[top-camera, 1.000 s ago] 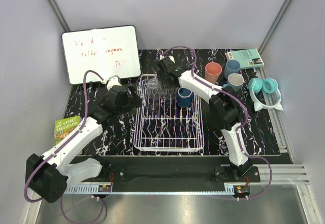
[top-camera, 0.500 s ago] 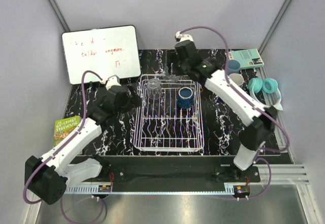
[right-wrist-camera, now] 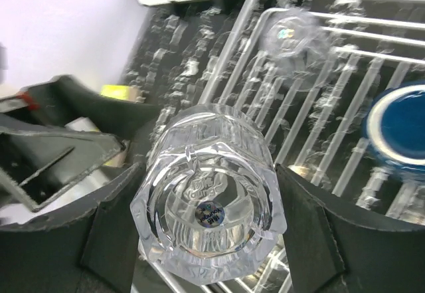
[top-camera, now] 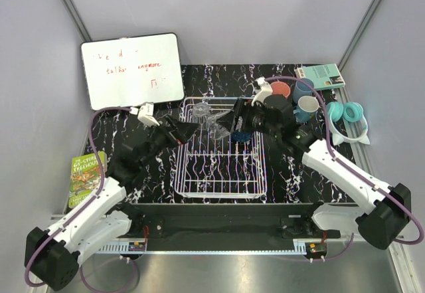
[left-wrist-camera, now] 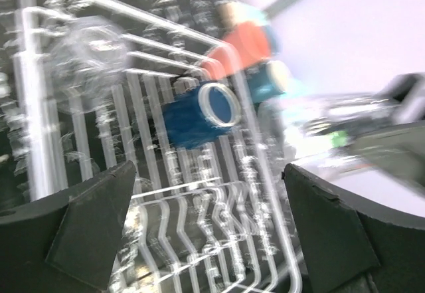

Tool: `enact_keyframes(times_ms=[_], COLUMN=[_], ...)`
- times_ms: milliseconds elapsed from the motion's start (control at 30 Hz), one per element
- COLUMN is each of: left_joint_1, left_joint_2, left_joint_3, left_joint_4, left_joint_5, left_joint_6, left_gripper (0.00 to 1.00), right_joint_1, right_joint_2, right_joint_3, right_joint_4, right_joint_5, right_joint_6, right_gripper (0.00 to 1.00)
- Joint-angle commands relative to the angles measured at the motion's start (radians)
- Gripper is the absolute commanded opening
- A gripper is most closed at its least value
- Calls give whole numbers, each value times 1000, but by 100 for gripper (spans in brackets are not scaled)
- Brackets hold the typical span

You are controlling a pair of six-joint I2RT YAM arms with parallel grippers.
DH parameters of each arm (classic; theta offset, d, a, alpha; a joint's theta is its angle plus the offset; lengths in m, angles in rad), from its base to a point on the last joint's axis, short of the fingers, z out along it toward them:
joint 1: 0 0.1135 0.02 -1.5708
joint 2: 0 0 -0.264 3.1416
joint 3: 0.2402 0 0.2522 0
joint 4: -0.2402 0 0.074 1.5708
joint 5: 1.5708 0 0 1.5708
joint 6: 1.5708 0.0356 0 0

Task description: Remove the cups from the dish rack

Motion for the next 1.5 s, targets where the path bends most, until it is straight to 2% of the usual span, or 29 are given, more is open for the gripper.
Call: enact_keyframes(times_ms=[0,167,300,467,733,1033,1133,1367,1467], left_joint_1=[-1,-1,-1,-1,-10,-80,-105,-148,-148], left_joint_2=[-20,-14,9,5,23,61,116,184,189], left_joint_3=[-105,-174,-182,-188,-219,-197,-188,-167,-153], left_joint_4=[414,635,690,733,813,834,871,911,888], left_joint_5=[157,201,247,264,317,318,329,350,356], left_joint_6=[-106,-195,-221,-239,-300,-288,-299,-299,-288], left_gripper=[99,99,98,95,77,68,61,34,0], right_joint_1=[5,5,5,5,5,4,4,5,4], right_joint_2=[-89,-86,-66,-55,-29,46,72,65,49], right_joint_3=[-112,-228,-273,-270,-256,-247,-244,-262,-261], right_joint_4=[377,607,738,747,749,812,828,835,810], right_joint_5=[-147,-218,-252,-250,-244,-276,-302,-311,-311], right_joint_6=[161,309,383,388,380,417,431,433,414], right_gripper=[0,0,0,0,0,0,0,0,0])
